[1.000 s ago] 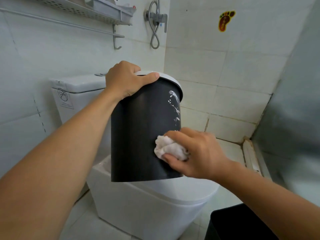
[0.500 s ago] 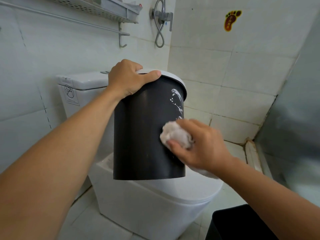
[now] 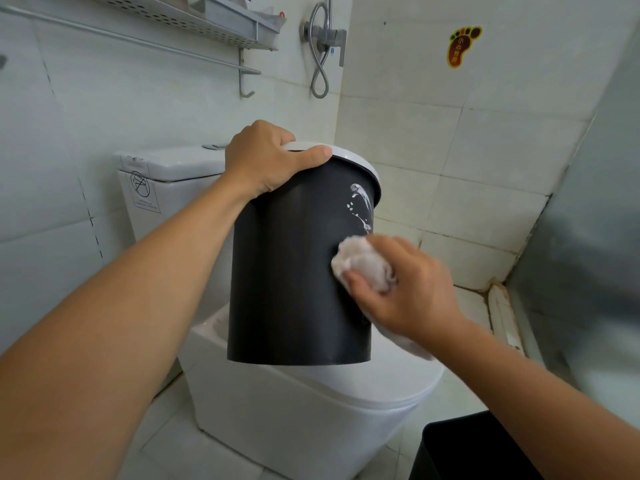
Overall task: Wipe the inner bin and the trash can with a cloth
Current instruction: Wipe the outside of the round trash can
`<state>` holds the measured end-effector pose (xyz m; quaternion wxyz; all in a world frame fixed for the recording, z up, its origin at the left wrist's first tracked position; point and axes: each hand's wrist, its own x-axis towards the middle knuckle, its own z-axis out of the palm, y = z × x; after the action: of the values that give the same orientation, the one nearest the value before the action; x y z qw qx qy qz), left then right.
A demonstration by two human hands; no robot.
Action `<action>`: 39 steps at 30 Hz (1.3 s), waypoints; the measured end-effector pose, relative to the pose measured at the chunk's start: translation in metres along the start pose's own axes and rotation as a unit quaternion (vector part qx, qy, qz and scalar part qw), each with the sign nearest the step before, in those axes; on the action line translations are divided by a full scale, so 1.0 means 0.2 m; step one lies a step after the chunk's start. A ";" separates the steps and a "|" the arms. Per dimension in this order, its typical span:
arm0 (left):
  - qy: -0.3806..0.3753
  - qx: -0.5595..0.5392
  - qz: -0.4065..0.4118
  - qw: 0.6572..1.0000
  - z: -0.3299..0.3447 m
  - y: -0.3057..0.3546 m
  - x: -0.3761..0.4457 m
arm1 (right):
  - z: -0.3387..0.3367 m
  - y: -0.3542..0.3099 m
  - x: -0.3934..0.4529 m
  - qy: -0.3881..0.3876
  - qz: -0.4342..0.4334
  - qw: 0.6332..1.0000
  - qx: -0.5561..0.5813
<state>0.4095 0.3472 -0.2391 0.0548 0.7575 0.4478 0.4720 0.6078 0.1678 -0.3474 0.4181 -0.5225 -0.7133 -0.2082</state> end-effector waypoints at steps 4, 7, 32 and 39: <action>0.007 0.009 -0.015 1.000 0.00 -0.01 0.00 | 0.02 -0.02 -0.01 0.018 0.034 0.999 -0.017; 0.000 0.005 -0.021 1.000 0.00 -0.04 0.01 | -0.02 -0.07 -0.17 -0.062 -0.106 0.992 0.027; -0.010 0.076 0.122 0.990 -0.05 0.06 -0.07 | -0.08 -0.13 -0.16 -0.056 0.060 0.996 0.036; -0.015 0.102 0.210 0.972 -0.04 0.24 -0.08 | -0.07 -0.16 -0.17 -0.069 0.046 0.996 0.042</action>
<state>0.4316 0.3039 -0.2218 -0.1160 0.8431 0.3235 0.4136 0.5876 0.1267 -0.3624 0.3990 -0.5497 -0.7237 -0.1219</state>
